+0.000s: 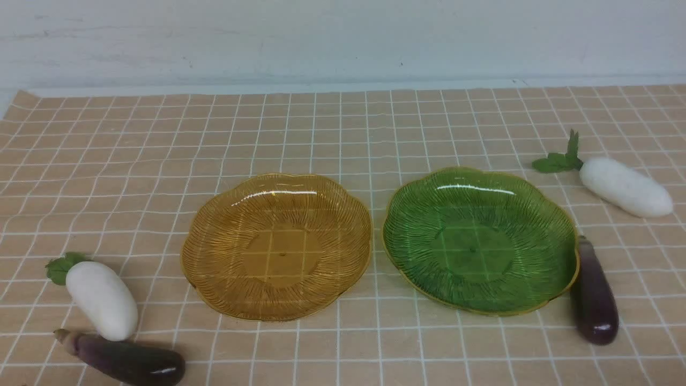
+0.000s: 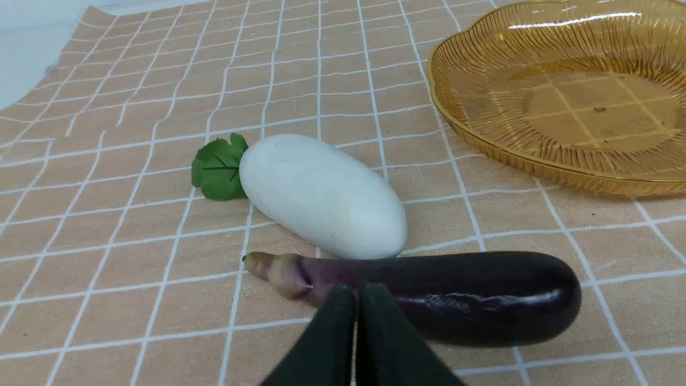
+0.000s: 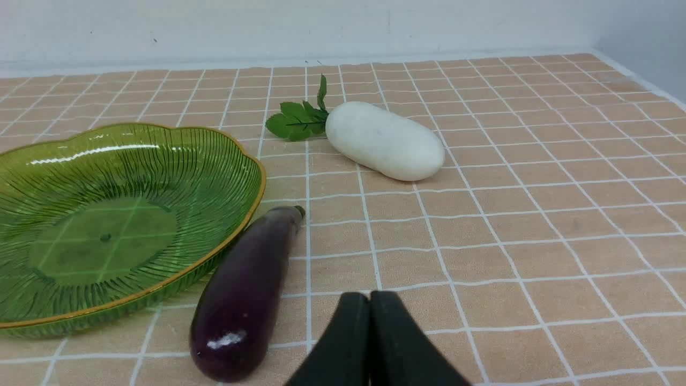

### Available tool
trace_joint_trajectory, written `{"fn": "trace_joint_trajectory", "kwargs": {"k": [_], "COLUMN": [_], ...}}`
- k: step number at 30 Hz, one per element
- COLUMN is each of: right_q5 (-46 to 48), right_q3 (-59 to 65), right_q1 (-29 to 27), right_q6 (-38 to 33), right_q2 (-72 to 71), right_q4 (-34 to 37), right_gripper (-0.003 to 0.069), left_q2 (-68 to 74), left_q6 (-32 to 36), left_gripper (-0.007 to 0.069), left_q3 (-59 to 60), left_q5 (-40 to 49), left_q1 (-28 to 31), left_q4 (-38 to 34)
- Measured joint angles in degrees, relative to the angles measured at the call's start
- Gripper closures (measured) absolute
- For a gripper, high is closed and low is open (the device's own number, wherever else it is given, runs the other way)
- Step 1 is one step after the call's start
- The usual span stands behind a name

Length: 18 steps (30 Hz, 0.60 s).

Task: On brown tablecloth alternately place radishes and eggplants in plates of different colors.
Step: 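Pick up the white radish and place it in the left plate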

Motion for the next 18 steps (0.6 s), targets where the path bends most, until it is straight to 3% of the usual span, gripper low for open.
{"fn": "trace_joint_trajectory", "kwargs": {"k": [14, 16, 18], "right_q5": [0.0, 0.0, 0.0], "right_q3": [0.0, 0.0, 0.0], "right_q1": [0.0, 0.0, 0.0], "right_q6": [0.0, 0.0, 0.0], "right_q2": [0.0, 0.0, 0.0], "right_q4": [0.0, 0.0, 0.0], "right_gripper": [0.0674, 0.0674, 0.0674], "left_q2": [0.0, 0.0, 0.0], "left_q6": [-0.05, -1.84, -5.98], "left_gripper": [0.0628, 0.0628, 0.0628], "left_q3": [0.0, 0.0, 0.06], "left_q5": [-0.28, -2.31, -6.88], "left_q1": [0.0, 0.0, 0.0], "left_q4": [0.18, -1.79, -8.48]}}
